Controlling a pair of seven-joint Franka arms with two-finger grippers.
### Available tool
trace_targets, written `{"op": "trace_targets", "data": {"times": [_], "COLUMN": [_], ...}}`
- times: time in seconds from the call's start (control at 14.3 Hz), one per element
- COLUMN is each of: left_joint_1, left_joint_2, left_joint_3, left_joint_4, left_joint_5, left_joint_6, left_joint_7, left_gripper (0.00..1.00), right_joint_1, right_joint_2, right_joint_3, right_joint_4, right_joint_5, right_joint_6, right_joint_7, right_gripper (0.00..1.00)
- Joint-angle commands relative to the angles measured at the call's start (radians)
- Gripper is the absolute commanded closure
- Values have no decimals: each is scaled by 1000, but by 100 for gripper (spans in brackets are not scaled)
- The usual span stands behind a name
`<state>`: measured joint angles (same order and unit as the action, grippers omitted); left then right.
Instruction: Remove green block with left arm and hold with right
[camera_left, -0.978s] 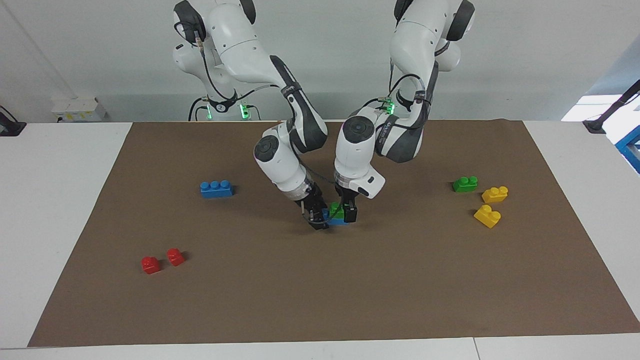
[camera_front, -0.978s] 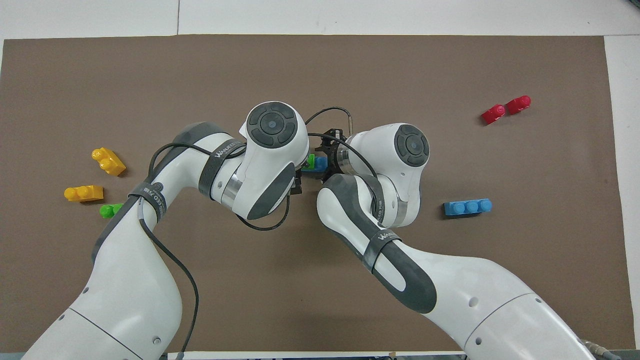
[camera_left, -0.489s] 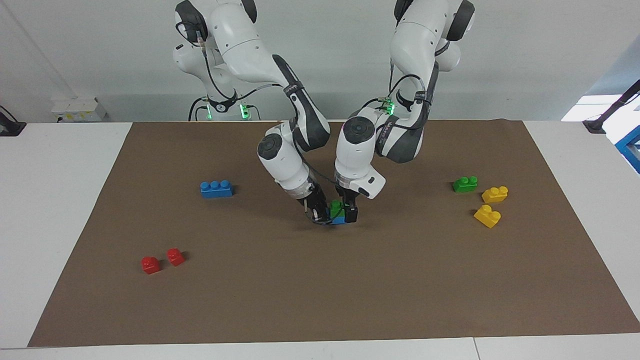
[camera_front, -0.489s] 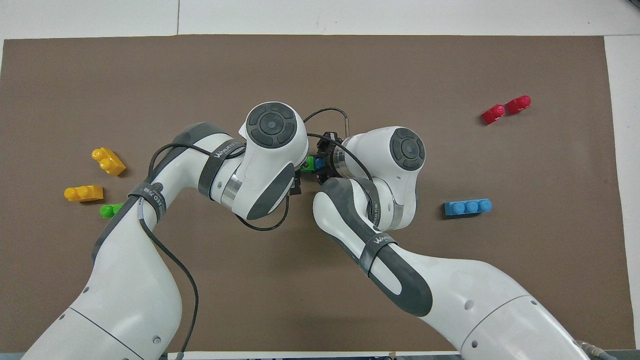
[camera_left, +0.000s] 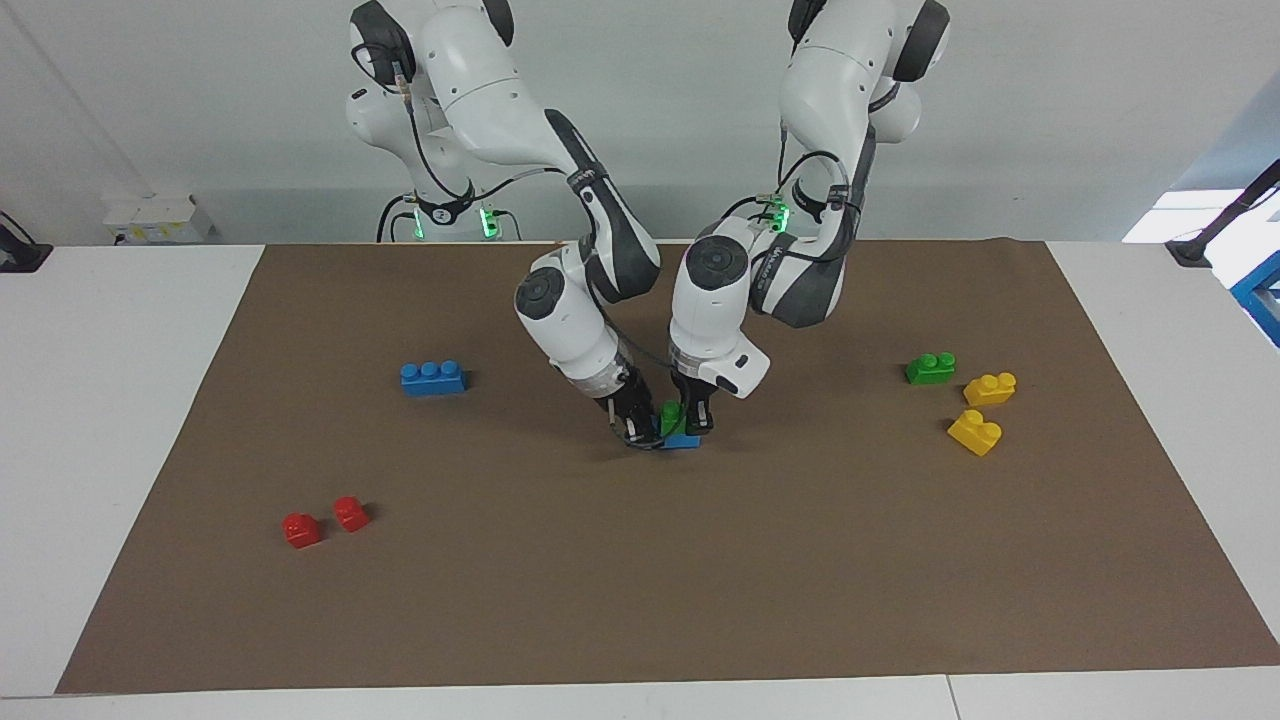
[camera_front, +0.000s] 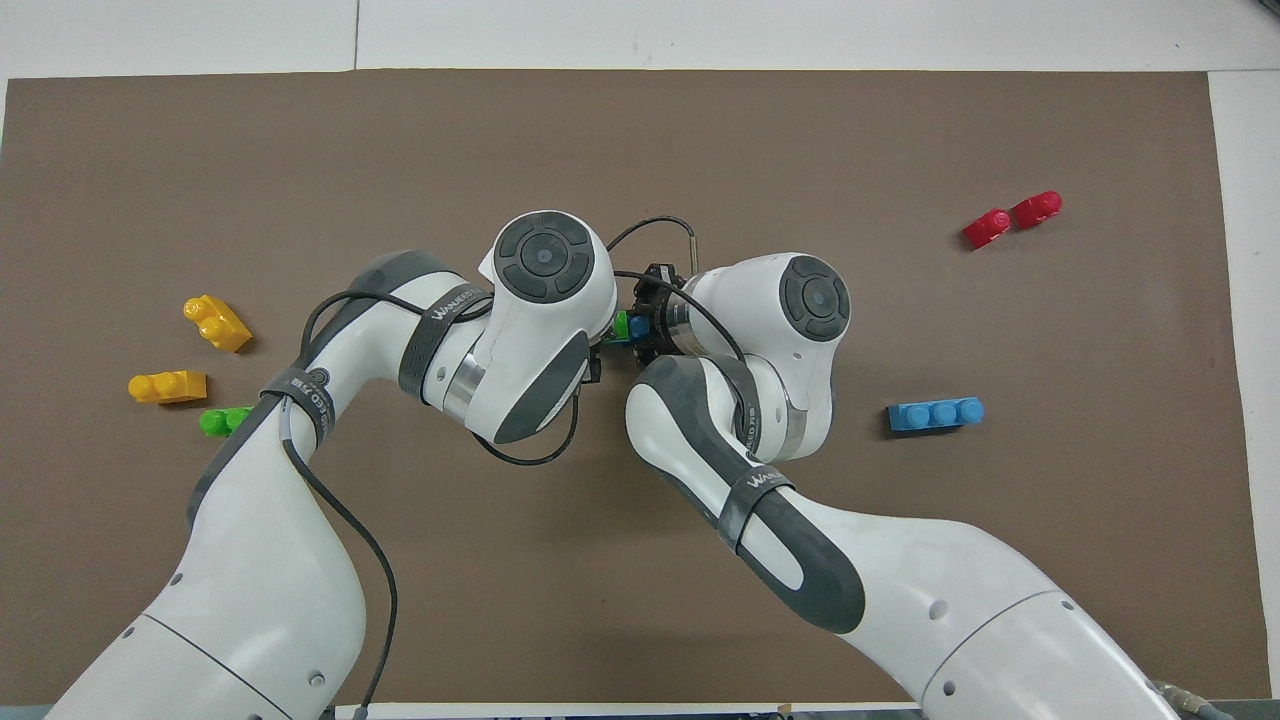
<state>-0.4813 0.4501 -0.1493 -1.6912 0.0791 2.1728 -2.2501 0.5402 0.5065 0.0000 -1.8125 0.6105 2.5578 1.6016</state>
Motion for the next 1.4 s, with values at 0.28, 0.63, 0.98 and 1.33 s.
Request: {"op": "trace_targets", "data": {"times": [0.28,0.63,0.98,1.33], "left_joint_1": [6,38,82,283], "left_joint_2": [-54,-162,-220,-235], "left_joint_3": [5,1,4,4], "left_joint_4": [-36,-38,-41,-68], "left_joint_5": [10,-1,-1,-1], "left_joint_6": [12,-77,-187,-248], "left_joint_7": [-11,-6,143,583], "left_gripper": [100,100,100,100], "right_joint_1": [4,6,3,-37], "right_joint_2": [-2,-3,-6,-52], "right_joint_3": [-3,-2,-3,-12], "right_joint_4": [-11,-11,-1,13], "right_joint_5": [22,8,-41,-119], "right_joint_6": [24,22,2,-112], "right_joint_7": [-23,-25,-25,-78], "right_gripper": [100,100,100,100]}}
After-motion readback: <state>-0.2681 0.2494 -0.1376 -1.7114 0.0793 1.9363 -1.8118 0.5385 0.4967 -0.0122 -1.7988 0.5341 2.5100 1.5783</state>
